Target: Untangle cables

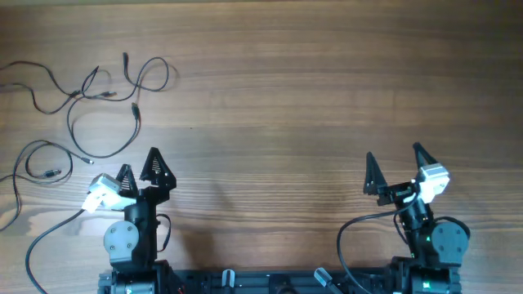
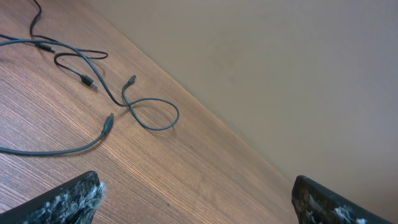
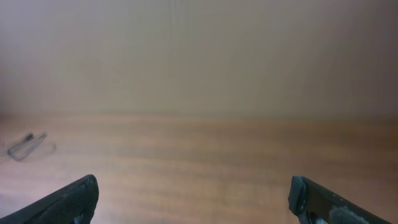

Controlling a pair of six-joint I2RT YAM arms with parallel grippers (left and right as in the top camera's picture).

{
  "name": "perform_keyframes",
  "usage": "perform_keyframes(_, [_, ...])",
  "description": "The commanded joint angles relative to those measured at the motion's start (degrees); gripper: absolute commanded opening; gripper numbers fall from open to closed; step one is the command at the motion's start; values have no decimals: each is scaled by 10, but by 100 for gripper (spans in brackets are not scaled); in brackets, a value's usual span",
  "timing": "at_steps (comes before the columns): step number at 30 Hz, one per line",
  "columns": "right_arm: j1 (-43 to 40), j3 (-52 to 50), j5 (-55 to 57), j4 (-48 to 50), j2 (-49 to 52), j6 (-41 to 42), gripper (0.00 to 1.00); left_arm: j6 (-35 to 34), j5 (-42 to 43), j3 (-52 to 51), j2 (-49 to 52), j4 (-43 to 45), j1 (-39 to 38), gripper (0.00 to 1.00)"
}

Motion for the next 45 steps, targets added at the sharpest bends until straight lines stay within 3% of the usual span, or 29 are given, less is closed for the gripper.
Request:
perform_keyframes(1, [3, -4, 10, -9, -10, -51, 100, 0, -7, -3, 0, 2, -2, 100])
perform_keyframes(45, [3, -3, 19, -10, -10, -61, 100, 0, -7, -3, 0, 2, -2, 100])
